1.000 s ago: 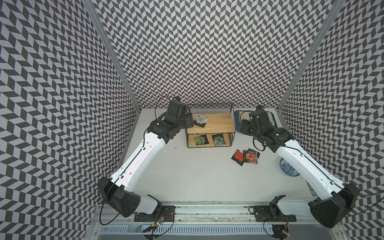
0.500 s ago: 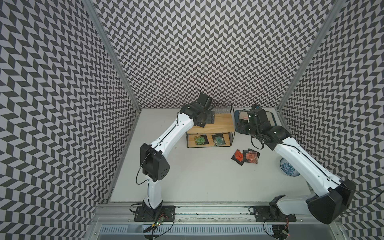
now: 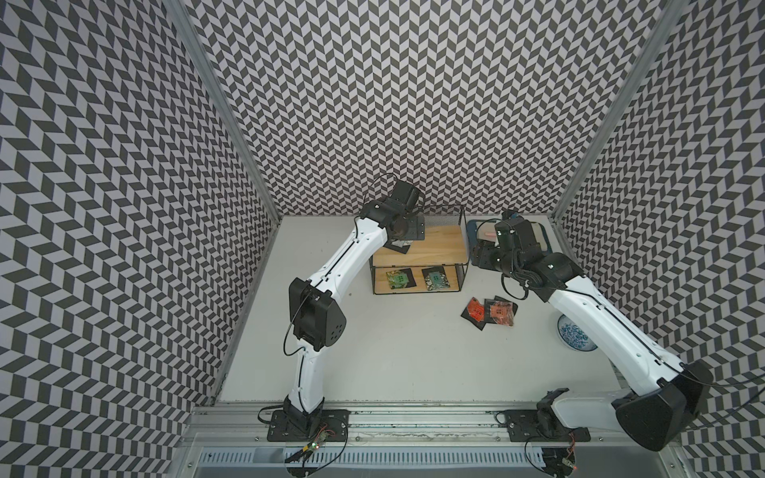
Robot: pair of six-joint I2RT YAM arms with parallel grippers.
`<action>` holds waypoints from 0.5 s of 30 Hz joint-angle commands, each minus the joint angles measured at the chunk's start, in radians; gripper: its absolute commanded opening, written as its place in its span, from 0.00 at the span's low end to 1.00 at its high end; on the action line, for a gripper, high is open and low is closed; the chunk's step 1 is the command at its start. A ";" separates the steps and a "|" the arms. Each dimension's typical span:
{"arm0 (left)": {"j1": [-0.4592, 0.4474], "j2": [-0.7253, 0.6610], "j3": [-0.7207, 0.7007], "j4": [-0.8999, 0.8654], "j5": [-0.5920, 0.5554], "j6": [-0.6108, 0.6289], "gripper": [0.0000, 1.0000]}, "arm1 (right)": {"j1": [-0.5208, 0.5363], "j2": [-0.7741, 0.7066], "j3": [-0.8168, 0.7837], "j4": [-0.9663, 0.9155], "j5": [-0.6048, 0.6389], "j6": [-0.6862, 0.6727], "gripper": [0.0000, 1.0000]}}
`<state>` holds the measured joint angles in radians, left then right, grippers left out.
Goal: Remove the tea bags from the shelf
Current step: Pick up the tea bag from the shelf.
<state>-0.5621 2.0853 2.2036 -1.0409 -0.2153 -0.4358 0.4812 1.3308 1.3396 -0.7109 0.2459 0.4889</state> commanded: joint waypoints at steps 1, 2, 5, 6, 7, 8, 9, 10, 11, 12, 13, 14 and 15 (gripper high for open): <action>-0.002 0.043 -0.001 -0.009 -0.032 0.018 0.98 | 0.000 -0.018 -0.008 0.022 -0.009 -0.006 0.72; -0.002 0.048 -0.004 -0.006 -0.038 0.023 0.98 | 0.000 -0.021 -0.008 0.023 -0.010 -0.006 0.72; 0.001 0.063 -0.002 -0.003 -0.062 0.032 0.96 | 0.001 -0.022 -0.008 0.025 -0.014 -0.003 0.73; 0.003 0.069 0.001 -0.001 -0.062 0.034 0.94 | 0.000 -0.023 -0.007 0.024 -0.013 -0.004 0.72; 0.004 0.074 0.002 0.000 -0.055 0.034 0.92 | 0.000 -0.022 -0.005 0.025 -0.016 -0.003 0.73; 0.004 0.078 0.002 0.001 -0.050 0.034 0.90 | 0.000 -0.021 -0.003 0.023 -0.016 -0.002 0.72; 0.004 0.082 -0.003 0.006 -0.038 0.038 0.87 | 0.001 -0.021 -0.001 0.023 -0.017 -0.002 0.72; 0.003 0.082 -0.012 0.012 -0.032 0.039 0.84 | 0.001 -0.022 0.001 0.021 -0.015 -0.002 0.72; 0.002 0.081 -0.023 0.017 -0.031 0.039 0.82 | 0.001 -0.022 0.002 0.021 -0.016 -0.002 0.73; -0.001 0.077 -0.037 0.030 -0.027 0.039 0.80 | 0.000 -0.022 0.004 0.018 -0.012 -0.001 0.72; -0.001 0.073 -0.050 0.038 -0.021 0.039 0.78 | 0.000 -0.021 0.006 0.016 -0.011 -0.001 0.72; 0.000 0.070 -0.059 0.044 -0.018 0.039 0.77 | 0.001 -0.022 0.008 0.015 -0.010 -0.001 0.73; -0.001 0.067 -0.067 0.048 -0.016 0.039 0.75 | 0.001 -0.022 0.008 0.016 -0.009 -0.003 0.72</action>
<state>-0.5621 2.1612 2.1750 -0.9958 -0.2573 -0.4000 0.4812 1.3308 1.3396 -0.7113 0.2344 0.4892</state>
